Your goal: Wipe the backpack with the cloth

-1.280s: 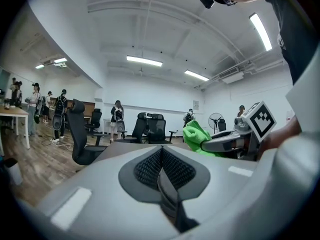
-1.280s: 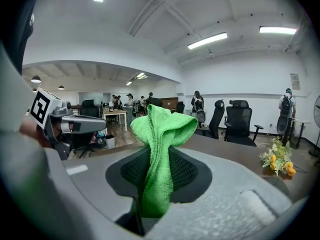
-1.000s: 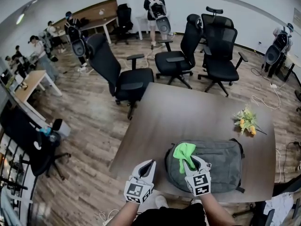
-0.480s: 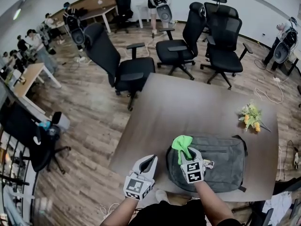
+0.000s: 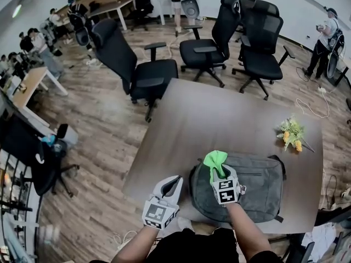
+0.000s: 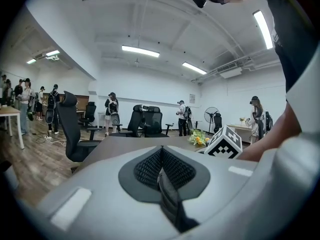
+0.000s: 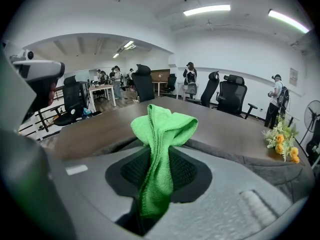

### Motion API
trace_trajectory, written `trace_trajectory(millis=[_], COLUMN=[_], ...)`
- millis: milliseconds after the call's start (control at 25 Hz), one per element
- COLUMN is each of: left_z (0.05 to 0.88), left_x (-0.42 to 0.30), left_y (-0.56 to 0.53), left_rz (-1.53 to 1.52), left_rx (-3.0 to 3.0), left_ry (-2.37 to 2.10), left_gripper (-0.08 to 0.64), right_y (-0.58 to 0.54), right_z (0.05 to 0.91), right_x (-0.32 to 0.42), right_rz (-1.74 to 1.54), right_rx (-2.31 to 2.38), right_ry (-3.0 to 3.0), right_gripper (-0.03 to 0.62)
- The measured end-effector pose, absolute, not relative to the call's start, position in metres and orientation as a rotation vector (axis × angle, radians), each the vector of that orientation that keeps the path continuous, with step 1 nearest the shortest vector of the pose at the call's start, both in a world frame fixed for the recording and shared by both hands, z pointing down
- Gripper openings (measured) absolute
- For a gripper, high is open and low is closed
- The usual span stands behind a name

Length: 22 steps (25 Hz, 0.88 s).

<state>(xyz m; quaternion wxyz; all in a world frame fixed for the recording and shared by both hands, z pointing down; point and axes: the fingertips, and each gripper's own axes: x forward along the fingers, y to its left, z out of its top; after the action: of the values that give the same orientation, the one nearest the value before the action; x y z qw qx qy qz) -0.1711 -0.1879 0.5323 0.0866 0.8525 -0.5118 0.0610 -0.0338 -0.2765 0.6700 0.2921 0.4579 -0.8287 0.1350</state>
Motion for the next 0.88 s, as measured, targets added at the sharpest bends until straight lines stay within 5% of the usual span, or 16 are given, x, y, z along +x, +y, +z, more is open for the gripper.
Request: trace_trajectory(millis=[880], left_z=[0.553], left_x=[-0.103], left_y=[-0.196], left_rz=[0.239], left_rx=[2.601], left_ry=[-1.358], left_gripper=[0.018], right_y=[-0.285], right_z=[0.662], right_x=[0.099], right_rz=[0.388], right_rx=[1.399], right_ry=[-1.920], right_gripper=[0.103])
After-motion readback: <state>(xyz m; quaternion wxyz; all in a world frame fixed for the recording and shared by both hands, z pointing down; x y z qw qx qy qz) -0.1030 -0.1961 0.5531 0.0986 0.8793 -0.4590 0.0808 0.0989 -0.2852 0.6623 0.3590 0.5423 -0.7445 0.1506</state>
